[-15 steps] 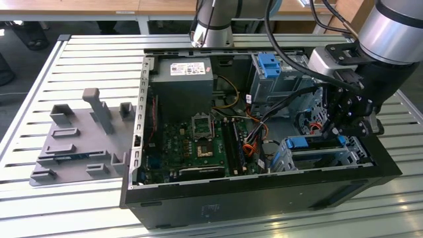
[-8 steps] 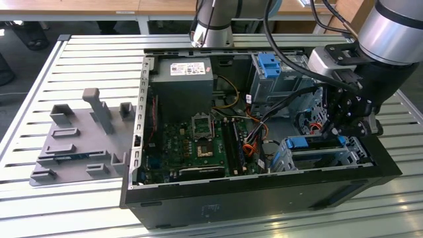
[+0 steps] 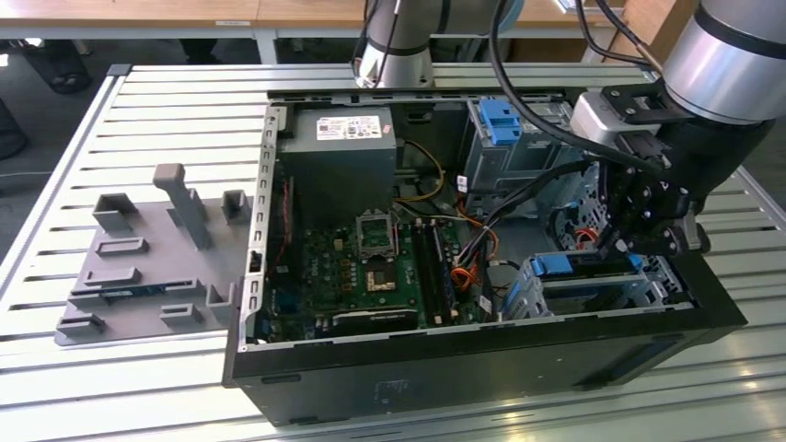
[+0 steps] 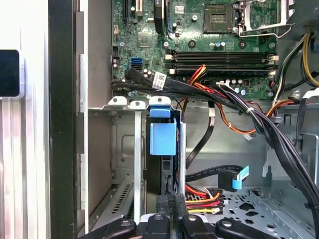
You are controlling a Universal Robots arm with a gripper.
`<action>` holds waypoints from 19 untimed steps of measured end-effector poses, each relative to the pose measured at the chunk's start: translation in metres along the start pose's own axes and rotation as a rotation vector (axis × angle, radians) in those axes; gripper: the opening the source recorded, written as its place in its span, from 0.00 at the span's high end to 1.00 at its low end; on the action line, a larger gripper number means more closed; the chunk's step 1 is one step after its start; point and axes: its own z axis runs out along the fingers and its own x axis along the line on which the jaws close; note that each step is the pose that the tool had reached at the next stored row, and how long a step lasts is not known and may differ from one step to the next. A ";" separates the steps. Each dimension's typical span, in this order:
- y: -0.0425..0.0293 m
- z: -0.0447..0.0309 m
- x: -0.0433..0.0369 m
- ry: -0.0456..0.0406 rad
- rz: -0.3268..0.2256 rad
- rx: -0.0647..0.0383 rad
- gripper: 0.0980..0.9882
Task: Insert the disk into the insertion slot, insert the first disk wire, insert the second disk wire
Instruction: 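Insert the first disk wire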
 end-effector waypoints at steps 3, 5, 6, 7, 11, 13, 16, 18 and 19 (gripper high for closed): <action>0.0001 0.0012 0.0000 -0.0001 0.000 0.000 0.93; 0.0001 0.0021 -0.0001 0.0000 0.000 0.000 0.93; 0.0001 0.0025 -0.0001 0.0000 0.000 0.000 0.93; 0.0001 0.0026 -0.0001 0.0003 0.000 0.000 0.93; 0.0001 0.0028 -0.0001 0.0001 0.000 0.000 0.93; 0.0002 0.0030 -0.0001 -0.0001 0.000 0.000 0.93; 0.0002 0.0030 -0.0001 -0.0004 0.000 0.000 0.84; 0.0001 0.0021 0.0000 -0.0001 0.000 0.000 0.84; 0.0001 0.0014 0.0000 -0.0004 0.000 0.000 0.84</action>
